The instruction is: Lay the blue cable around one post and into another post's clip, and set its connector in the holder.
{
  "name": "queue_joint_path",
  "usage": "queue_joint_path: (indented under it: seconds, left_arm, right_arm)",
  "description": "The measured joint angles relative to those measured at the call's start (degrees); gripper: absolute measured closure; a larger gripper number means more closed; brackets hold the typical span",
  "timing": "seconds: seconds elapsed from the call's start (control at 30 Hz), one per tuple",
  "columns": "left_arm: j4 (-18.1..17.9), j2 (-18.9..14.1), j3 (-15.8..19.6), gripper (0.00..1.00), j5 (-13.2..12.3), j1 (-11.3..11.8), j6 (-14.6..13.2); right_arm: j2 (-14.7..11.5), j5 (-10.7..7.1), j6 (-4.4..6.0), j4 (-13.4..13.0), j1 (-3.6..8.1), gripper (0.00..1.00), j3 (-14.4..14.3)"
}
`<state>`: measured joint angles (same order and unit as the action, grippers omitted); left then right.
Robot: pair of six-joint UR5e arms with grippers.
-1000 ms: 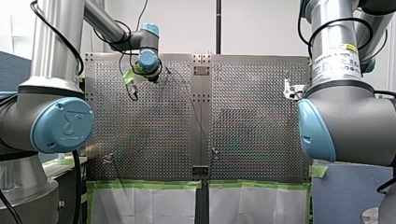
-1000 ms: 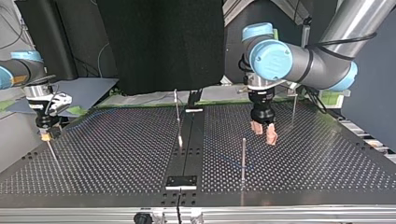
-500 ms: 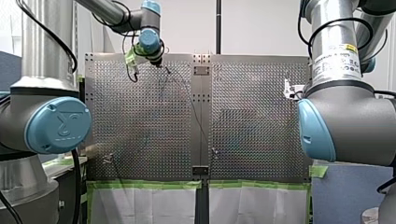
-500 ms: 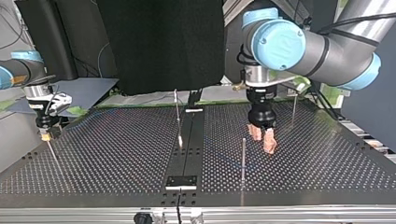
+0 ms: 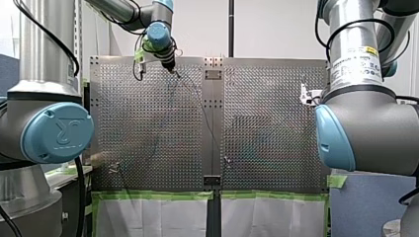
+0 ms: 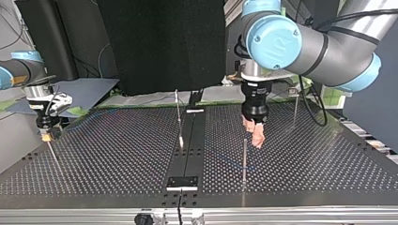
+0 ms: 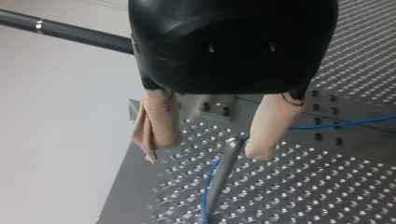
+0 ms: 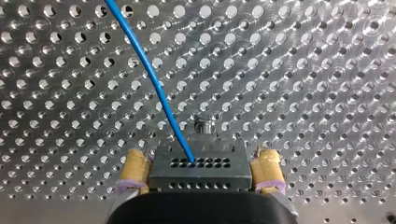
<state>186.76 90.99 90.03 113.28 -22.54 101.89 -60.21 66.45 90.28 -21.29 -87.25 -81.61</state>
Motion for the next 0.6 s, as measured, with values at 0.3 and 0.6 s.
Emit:
queue_joint_path:
  seconds: [0.3, 0.6]
  left_arm:
    - [3.88, 0.01, -0.11, 0.0, -0.87, -0.39, -3.86]
    - [8.42, 0.01, -0.83, 0.0, -2.06, -0.47, -8.43]
  right_arm:
    - [-0.01, 0.0, -0.15, 0.16, -0.05, 0.01, 0.01]
    - [-0.02, 0.0, -0.14, 0.0, -0.05, 0.01, 0.02]
